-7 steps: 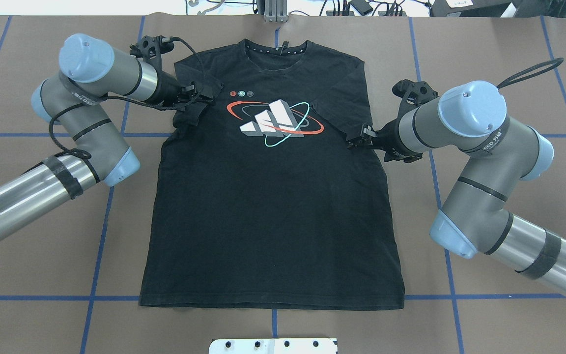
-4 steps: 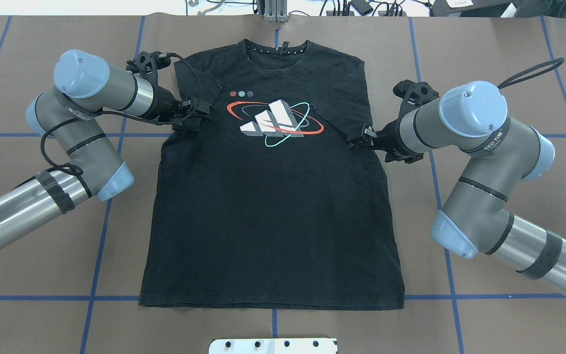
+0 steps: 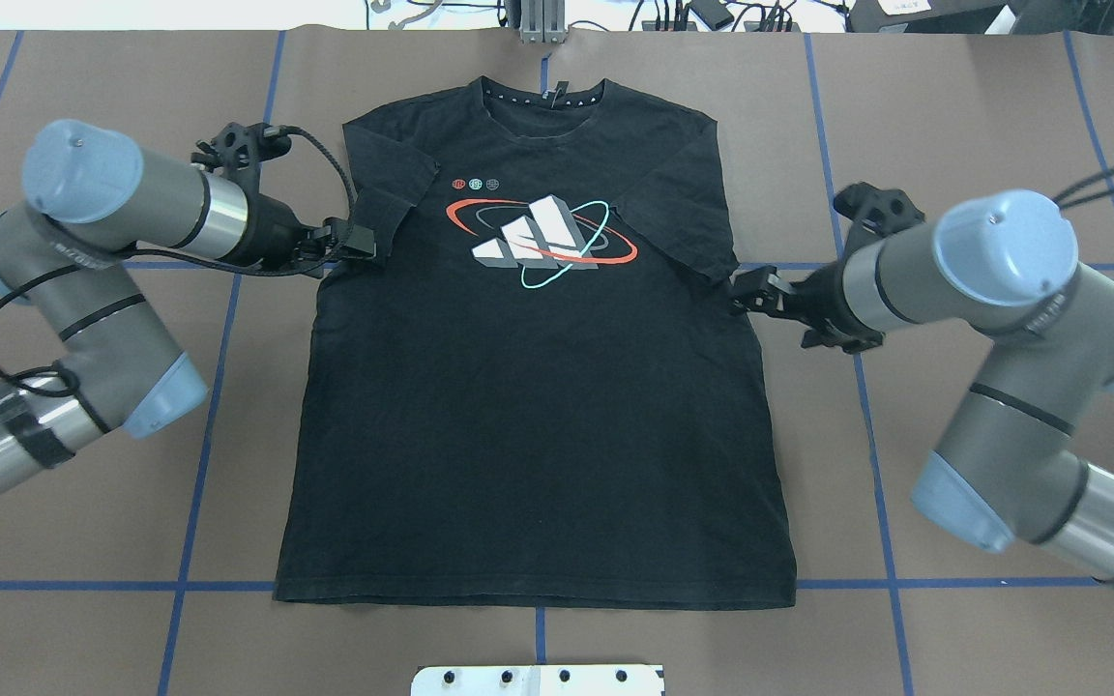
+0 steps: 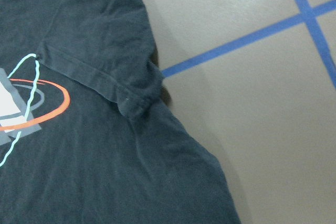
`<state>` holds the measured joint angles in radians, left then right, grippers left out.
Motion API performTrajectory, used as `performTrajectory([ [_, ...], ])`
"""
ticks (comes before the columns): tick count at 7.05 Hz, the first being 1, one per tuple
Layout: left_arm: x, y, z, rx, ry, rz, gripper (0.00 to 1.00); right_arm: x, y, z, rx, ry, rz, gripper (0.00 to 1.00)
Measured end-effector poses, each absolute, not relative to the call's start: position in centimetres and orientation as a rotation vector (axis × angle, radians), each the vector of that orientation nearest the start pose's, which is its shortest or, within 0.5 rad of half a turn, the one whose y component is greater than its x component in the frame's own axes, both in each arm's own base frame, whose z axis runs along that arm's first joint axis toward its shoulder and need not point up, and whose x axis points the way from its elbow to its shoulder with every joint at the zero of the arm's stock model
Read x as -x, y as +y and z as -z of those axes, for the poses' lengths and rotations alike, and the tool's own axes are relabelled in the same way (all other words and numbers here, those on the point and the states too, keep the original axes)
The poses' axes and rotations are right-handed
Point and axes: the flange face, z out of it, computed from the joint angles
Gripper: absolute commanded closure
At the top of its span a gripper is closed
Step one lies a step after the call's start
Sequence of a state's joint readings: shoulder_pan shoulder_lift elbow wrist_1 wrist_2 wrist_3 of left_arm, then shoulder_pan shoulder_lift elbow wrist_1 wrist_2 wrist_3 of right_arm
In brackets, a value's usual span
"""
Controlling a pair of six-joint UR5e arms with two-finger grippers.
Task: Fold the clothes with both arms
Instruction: 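Move both grippers down the shirt sides toward the hem corners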
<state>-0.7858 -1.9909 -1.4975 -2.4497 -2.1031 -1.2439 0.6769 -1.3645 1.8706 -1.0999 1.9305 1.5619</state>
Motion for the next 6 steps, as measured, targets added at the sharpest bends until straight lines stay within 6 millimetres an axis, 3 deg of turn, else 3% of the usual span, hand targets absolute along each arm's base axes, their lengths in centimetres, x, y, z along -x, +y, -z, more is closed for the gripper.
performTrajectory([
  [2, -38.1, -49.5, -35.2, -0.246, 1.268, 0.06, 0.01, 36.9, -38.0, -38.2, 0.109, -0.995, -0.538, 0.01],
  [6, -38.0, -48.1, -34.1, -0.263, 1.288, 0.041, 0.01, 38.4, -28.1, -39.4, 0.226, -0.935, -0.603, 0.02],
])
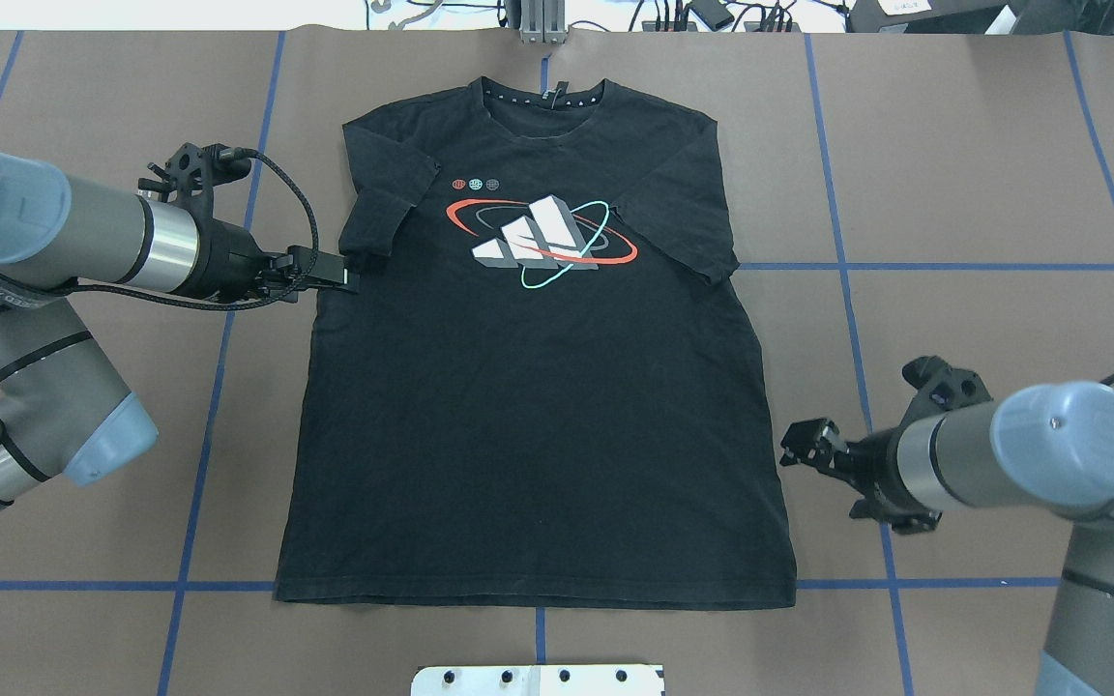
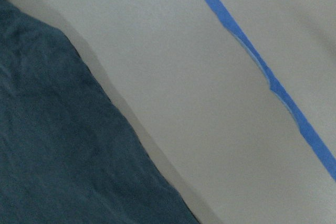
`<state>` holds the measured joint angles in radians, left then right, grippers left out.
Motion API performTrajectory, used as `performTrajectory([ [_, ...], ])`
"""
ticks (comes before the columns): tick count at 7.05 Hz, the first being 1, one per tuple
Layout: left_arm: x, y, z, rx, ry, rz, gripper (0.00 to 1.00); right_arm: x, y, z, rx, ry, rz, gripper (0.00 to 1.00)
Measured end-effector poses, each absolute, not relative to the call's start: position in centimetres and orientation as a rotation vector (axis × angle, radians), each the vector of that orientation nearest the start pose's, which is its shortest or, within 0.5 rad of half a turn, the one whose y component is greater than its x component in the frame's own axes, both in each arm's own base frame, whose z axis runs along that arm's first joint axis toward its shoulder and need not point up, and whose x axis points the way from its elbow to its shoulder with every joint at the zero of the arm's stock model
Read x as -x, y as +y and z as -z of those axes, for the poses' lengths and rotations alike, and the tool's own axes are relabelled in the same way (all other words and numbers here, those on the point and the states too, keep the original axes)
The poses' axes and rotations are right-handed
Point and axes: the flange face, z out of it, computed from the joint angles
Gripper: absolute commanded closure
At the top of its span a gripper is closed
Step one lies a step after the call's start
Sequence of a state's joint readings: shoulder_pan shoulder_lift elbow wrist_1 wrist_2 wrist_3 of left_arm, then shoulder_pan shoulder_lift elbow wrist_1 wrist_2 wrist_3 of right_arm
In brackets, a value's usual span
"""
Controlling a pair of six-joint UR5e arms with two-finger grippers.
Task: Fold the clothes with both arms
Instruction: 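Move both grippers down the shirt sides toward the hem corners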
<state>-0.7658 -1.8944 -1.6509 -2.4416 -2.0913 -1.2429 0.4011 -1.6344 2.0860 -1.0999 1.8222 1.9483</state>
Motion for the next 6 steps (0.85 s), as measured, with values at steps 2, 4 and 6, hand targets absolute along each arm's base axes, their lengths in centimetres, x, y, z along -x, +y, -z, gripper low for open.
performTrajectory([
  [2, -38.1, -46.0, -33.2, -0.248, 1.315, 0.023, 0.01, 40.4, -24.0, -39.7, 0.218, -0.917, -0.572, 0.04],
  [4, -38.0, -42.4, -32.7, -0.206, 1.342, 0.012, 0.01, 42.3, -21.1, -40.1, 0.192, -0.904, -0.534, 0.11],
  [6, -38.1, -40.8, -32.7, -0.183, 1.349, 0.006, 0.01, 43.2, -19.5, -40.5, 0.19, -0.894, -0.507, 0.26],
])
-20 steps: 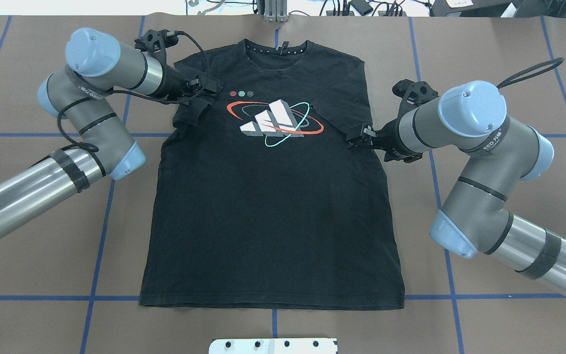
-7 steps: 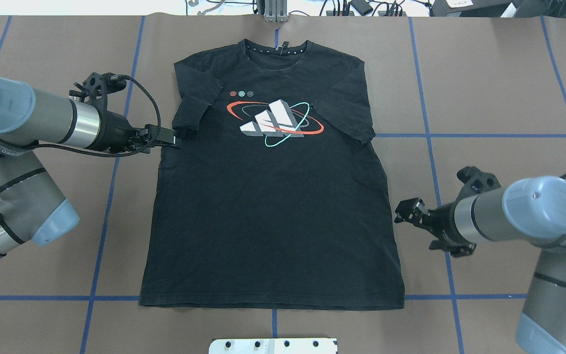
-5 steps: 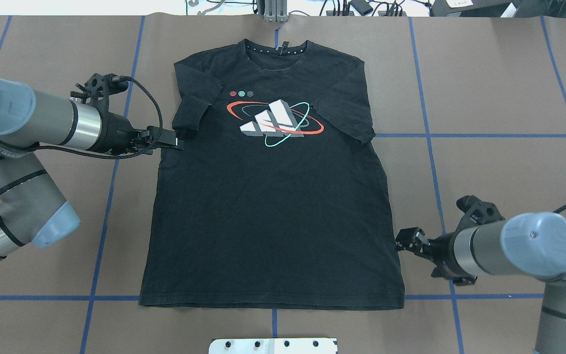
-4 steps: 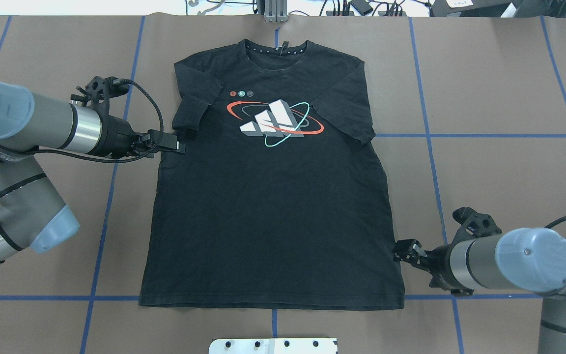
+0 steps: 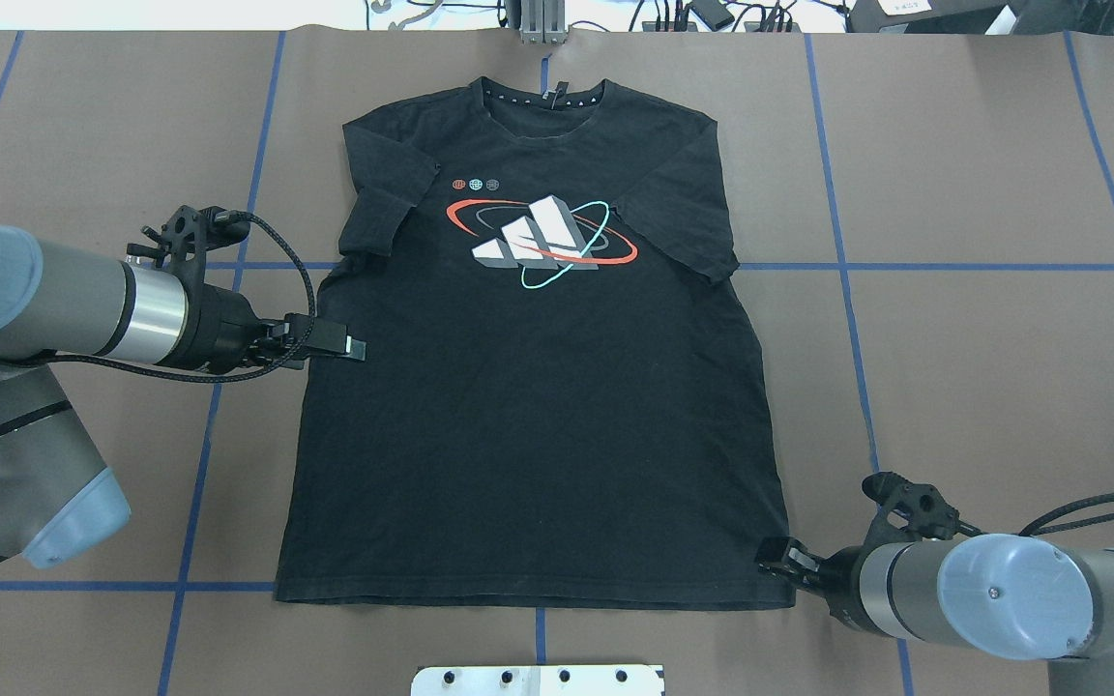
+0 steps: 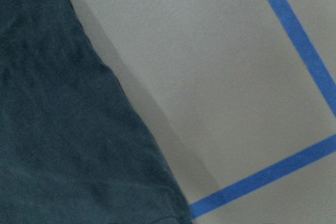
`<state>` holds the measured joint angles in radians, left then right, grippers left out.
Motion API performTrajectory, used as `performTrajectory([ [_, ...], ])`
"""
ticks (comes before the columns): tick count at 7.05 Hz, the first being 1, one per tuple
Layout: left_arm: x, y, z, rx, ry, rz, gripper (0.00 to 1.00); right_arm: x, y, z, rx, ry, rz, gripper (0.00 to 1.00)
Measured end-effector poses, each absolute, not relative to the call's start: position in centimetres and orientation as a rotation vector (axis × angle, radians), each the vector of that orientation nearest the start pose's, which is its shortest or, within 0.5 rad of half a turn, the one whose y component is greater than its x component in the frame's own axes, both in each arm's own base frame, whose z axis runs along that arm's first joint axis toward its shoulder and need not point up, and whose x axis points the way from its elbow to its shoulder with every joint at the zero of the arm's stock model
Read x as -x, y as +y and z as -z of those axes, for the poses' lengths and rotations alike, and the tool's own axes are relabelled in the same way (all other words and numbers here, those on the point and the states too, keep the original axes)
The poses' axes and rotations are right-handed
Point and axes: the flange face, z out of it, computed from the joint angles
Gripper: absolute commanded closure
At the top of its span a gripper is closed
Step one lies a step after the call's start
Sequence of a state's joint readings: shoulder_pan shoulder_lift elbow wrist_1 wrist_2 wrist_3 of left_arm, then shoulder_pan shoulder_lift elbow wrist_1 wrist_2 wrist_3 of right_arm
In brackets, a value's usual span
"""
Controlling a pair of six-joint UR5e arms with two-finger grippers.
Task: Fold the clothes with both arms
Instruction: 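Move both grippers down the shirt sides toward the hem corners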
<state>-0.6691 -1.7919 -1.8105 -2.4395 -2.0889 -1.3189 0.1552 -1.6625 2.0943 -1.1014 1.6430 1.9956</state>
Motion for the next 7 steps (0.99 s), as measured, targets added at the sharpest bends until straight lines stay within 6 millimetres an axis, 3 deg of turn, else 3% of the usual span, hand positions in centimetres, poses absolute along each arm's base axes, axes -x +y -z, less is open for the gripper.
performTrajectory([
  [1, -38.4, -40.2, -32.8, -0.165, 1.351, 0.008, 0.01, 43.4, -19.2, -40.6, 0.191, -0.891, -0.501, 0.32],
  [2, -38.6, -39.8, -32.8, -0.152, 1.353, 0.008, 0.01, 43.5, -19.0, -40.7, 0.193, -0.889, -0.496, 0.47],
  [4, -39.0, -39.2, -32.8, -0.136, 1.354, 0.009, 0.01, 43.7, -18.6, -40.9, 0.195, -0.884, -0.49, 0.53],
  [6, -38.9, -38.9, -33.0, -0.13, 1.353, 0.011, 0.01, 43.8, -18.4, -40.9, 0.198, -0.883, -0.485, 0.77],
  [7, -38.8, -38.8, -33.1, -0.128, 1.352, 0.012, 0.01, 43.8, -18.3, -40.8, 0.201, -0.883, -0.488, 0.99],
])
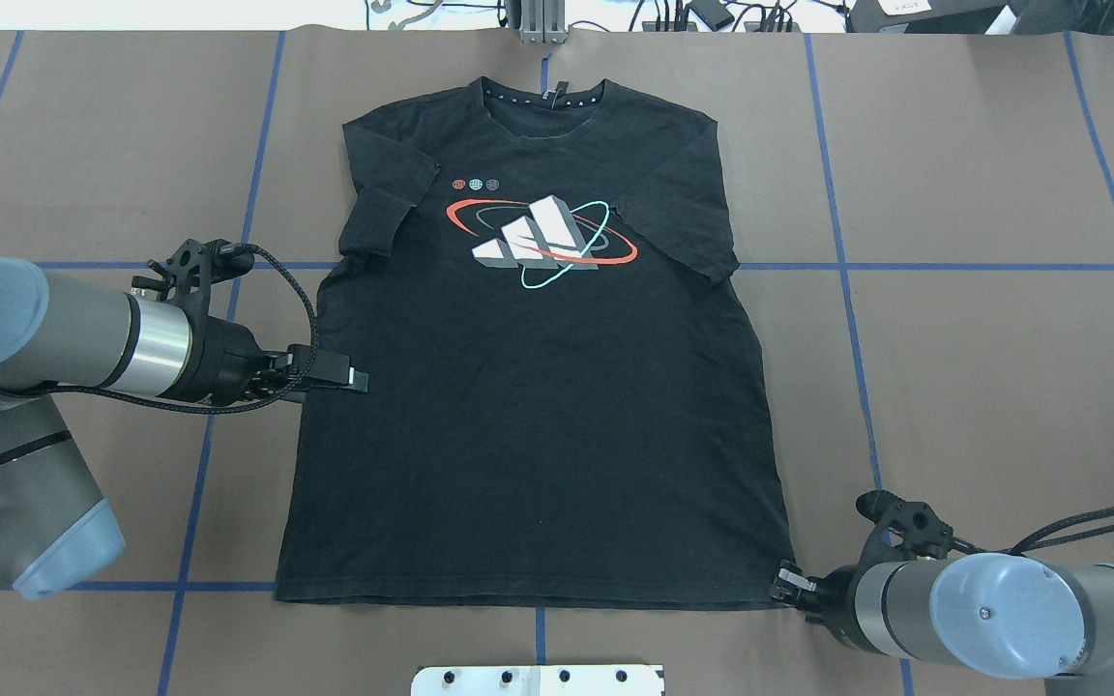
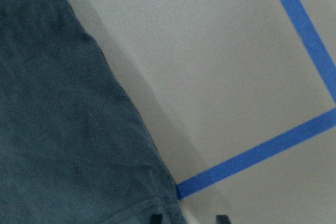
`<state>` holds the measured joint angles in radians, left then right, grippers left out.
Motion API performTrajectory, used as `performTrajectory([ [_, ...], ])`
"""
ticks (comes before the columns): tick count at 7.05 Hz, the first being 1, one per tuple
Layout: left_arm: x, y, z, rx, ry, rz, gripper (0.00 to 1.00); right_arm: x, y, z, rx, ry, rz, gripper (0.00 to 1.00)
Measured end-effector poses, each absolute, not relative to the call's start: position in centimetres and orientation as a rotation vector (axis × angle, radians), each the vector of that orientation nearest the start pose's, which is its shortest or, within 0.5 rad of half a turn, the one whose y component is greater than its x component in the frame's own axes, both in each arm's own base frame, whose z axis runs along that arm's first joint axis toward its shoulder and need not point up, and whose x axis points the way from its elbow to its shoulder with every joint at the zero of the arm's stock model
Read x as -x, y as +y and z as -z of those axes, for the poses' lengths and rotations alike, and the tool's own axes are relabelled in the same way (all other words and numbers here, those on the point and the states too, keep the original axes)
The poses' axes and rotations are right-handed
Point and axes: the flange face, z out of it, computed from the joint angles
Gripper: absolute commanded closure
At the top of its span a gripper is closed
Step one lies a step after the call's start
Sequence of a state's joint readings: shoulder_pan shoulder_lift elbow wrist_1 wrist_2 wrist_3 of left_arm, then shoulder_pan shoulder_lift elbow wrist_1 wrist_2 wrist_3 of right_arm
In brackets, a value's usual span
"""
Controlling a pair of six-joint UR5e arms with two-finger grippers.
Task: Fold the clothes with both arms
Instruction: 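Move both grippers down the shirt sides toward the hem corners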
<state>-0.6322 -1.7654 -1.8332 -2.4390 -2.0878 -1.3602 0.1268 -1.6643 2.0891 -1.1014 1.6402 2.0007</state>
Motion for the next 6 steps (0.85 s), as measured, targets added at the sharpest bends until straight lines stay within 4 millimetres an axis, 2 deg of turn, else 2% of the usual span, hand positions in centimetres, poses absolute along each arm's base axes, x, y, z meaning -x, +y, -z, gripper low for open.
performTrajectory([
  [2, -39.0, -38.2, -33.6, -0.114, 1.344, 0.039, 0.01, 43.8, -18.1, -40.6, 0.214, -0.887, -0.501, 1.0],
  [3, -40.2, -36.6, -33.6, -0.088, 1.342, 0.104, 0.01, 43.6, -18.1, -40.1, 0.22, -0.897, -0.502, 1.0],
  [4, -41.0, -33.4, -33.6, -0.061, 1.342, 0.177, 0.02, 43.2, -18.1, -39.4, 0.226, -0.91, -0.501, 1.0],
  [5, -40.8, -29.7, -34.3, -0.03, 1.332, 0.244, 0.07, 42.4, -18.0, -38.8, 0.233, -0.92, -0.499, 1.0],
  [6, -40.6, -26.3, -35.8, -0.009, 1.299, 0.307, 0.11, 41.8, -17.9, -38.5, 0.239, -0.923, -0.495, 1.0],
])
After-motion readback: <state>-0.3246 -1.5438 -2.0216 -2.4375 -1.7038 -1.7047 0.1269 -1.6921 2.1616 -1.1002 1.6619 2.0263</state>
